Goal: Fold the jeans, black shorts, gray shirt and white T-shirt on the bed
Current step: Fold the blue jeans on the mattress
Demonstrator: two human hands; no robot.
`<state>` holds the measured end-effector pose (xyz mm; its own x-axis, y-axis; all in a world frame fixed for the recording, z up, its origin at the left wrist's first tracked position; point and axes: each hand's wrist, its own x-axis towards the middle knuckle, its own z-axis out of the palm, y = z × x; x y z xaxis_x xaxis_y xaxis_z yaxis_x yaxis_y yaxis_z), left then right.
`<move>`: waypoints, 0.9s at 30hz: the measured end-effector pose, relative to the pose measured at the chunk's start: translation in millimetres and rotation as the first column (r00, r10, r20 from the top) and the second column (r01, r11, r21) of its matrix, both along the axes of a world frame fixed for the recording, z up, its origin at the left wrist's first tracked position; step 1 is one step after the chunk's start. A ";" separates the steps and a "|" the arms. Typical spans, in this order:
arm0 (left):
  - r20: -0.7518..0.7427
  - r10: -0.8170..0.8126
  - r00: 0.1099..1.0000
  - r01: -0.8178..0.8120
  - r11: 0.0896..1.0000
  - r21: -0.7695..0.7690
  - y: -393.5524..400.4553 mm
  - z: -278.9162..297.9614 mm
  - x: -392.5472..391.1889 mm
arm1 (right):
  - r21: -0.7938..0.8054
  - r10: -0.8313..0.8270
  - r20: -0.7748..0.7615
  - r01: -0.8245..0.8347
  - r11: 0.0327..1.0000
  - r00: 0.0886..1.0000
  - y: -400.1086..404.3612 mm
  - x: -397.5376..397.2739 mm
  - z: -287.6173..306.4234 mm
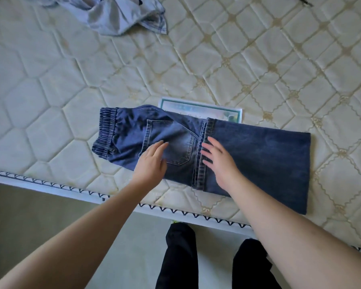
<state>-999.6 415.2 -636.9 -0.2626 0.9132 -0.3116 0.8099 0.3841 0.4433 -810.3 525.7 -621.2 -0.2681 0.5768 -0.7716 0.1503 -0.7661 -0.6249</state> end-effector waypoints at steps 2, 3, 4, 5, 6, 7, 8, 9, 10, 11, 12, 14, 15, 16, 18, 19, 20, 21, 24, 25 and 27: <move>-0.011 0.031 0.999 -0.031 0.999 0.012 -6.2 -0.8 -19.3 | -0.014 -0.018 -0.011 0.018 1.000 1.000 2.6 -8.4 -1.5; -0.022 0.023 0.999 -0.023 1.000 0.021 -8.5 -1.3 -27.5 | -0.016 -0.022 -0.013 0.022 1.000 1.000 3.6 -11.7 -2.2; -0.031 0.007 0.999 -0.006 0.999 0.040 -10.4 -1.7 -34.8 | -0.015 -0.023 -0.011 0.023 1.000 1.000 4.6 -14.8 -2.9; -0.039 -0.007 0.999 0.010 0.997 0.071 -11.9 -1.9 -41.6 | -0.013 -0.023 -0.004 0.023 1.000 1.000 5.3 -18.1 -3.7; -0.050 -0.013 0.999 0.019 0.994 0.112 -12.7 -1.8 -47.1 | -0.012 -0.023 0.003 0.023 1.000 1.000 5.9 -20.4 -4.8; -0.069 -0.008 0.998 0.018 0.988 0.152 -13.0 -1.2 -52.1 | -0.015 -0.024 0.009 0.024 1.000 1.000 6.4 -22.6 -6.4; -0.092 0.012 0.996 0.005 0.983 0.186 -12.9 -0.3 -57.4 | -0.021 -0.024 0.014 0.025 0.999 1.000 6.6 -24.4 -8.2; -0.114 0.045 0.992 -0.020 0.977 0.211 -12.9 0.3 -63.5 | -0.029 -0.024 0.015 0.025 0.999 1.000 6.7 -25.7 -10.5; -0.135 0.087 0.987 -0.055 0.973 0.225 -12.8 0.5 -70.7 | -0.039 -0.027 0.013 0.028 0.999 1.000 6.9 -26.2 -12.5; -0.155 0.135 0.979 -0.098 0.969 0.225 -13.0 0.4 -79.4 | -0.050 -0.034 0.009 0.035 0.998 0.999 7.0 -26.2 -14.3; -0.174 0.191 0.966 -0.152 0.965 0.214 -13.6 0.3 -89.4 | -0.058 -0.043 0.006 0.043 0.997 0.999 7.4 -26.0 -16.1; -0.197 0.339 0.920 -0.303 0.934 0.189 -13.9 -0.7 -113.6 | -0.061 -0.055 0.011 0.055 0.997 0.998 8.9 -24.9 -18.8; -0.198 0.425 0.883 -0.396 0.902 0.173 -13.9 -1.8 -126.8 | -0.060 -0.058 0.020 0.059 0.996 0.998 9.6 -24.8 -19.0; -0.183 0.512 0.839 -0.494 0.859 0.138 -14.0 -3.3 -139.5 | -0.059 -0.060 0.033 0.062 0.996 0.998 10.0 -24.9 -18.5; -0.047 0.655 0.754 -0.656 0.755 -0.012 -12.5 -8.3 -160.7 | -0.048 -0.079 0.074 0.083 0.995 0.994 10.1 -27.1 -17.4; 0.052 0.701 0.711 -0.695 0.712 -0.100 -11.3 -10.6 -167.3 | -0.034 -0.092 0.103 0.095 0.995 0.991 10.4 -28.6 -17.4; 0.130 0.722 0.679 -0.703 0.691 -0.167 -10.7 -13.5 -172.6 | -0.015 -0.099 0.131 0.102 0.995 0.986 10.8 -29.9 -17.1; 0.170 0.723 0.669 -0.692 0.690 -0.211 -10.3 -15.4 -176.8 | 0.007 -0.102 0.157 0.102 0.995 0.982 11.4 -30.9 -17.6; 0.189 0.712 0.677 -0.645 0.697 -0.312 -7.8 -18.8 -189.5 | 0.062 -0.099 0.216 0.088 0.994 0.971 13.1 -28.7 -21.2; 0.202 0.709 0.676 -0.630 0.697 -0.343 -7.0 -20.2 -192.8 | 0.069 -0.097 0.227 0.084 0.994 0.969 13.3 -26.5 -22.8; 0.245 0.722 0.647 -0.618 0.685 -0.384 -5.0 -20.3 -196.5 | 0.065 -0.101 0.239 0.088 0.994 0.966 14.0 -22.0 -25.9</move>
<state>-1196.1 410.3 -657.3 -0.5960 0.4063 -0.6926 0.0895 0.8908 0.4455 -832.3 539.7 -647.1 -0.0193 0.6327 -0.7742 0.2302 -0.7507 -0.6192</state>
